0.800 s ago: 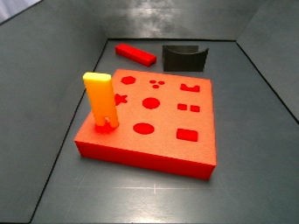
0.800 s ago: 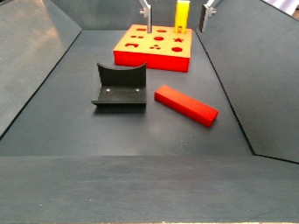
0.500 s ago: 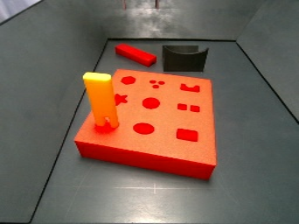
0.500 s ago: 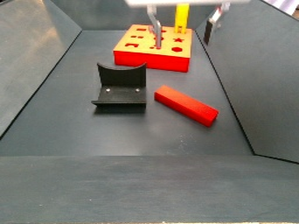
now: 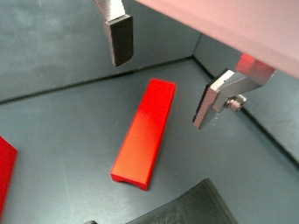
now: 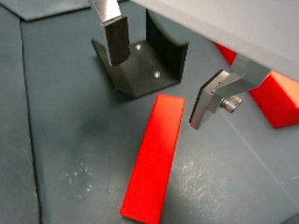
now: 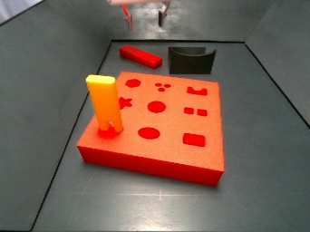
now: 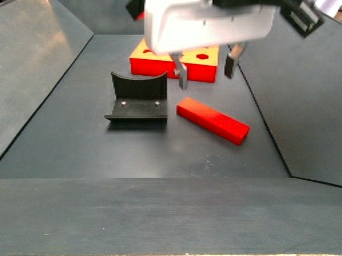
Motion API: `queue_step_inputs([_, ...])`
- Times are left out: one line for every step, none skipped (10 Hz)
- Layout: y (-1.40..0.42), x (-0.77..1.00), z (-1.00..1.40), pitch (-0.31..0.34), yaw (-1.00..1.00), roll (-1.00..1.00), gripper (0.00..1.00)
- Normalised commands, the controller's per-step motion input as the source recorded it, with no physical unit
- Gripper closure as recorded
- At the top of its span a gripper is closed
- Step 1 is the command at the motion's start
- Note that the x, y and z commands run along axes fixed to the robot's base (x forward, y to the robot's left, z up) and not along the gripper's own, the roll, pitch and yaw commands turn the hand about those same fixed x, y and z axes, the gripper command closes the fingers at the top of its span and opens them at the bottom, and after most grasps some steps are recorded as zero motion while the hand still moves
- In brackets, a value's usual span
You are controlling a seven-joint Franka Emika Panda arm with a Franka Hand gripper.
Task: Pick up the arch object. Move up. Place the arch object on the fixture. Regrasp the arch object. Rotate the arch object. Move to above the board. Insert the arch object.
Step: Pick up the arch object.
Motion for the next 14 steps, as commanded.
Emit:
queue_step_inputs([0.0, -0.05, -1.0, -0.027, 0.21, 0.0, 0.0])
queue_step_inputs([0.02, -0.05, -1.0, -0.027, 0.22, 0.0, 0.0])
queue_step_inputs([0.04, -0.02, -1.0, -0.034, 0.25, 0.0, 0.0])
queue_step_inputs([0.07, 0.0, -1.0, -0.057, 0.28, 0.0, 0.0])
queue_step_inputs([0.07, 0.0, -1.0, -0.077, 0.32, 0.0, 0.0])
queue_step_inputs([0.03, 0.0, -1.0, -0.106, 0.31, -0.01, 0.0])
queue_step_inputs([0.0, 0.0, -0.76, -0.203, 0.27, -0.07, 0.0])
queue_step_inputs([0.0, -0.08, -0.32, -0.326, 0.19, -0.23, 0.0])
queue_step_inputs([0.0, -0.1, -0.18, -0.416, 0.21, -0.25, 0.0])
queue_step_inputs([0.0, -0.13, -0.2, -0.404, 0.2, -0.25, 0.0])
queue_step_inputs([0.06, -0.12, -0.33, -0.269, 0.11, -0.29, 0.0])
queue_step_inputs([0.04, 0.0, -0.12, -0.041, 0.0, -0.17, 0.0])
queue_step_inputs([0.0, 0.0, -0.12, -0.054, 0.0, -0.06, 0.0])
queue_step_inputs([0.0, -0.01, -0.27, -0.123, 0.0, -0.09, 0.0])
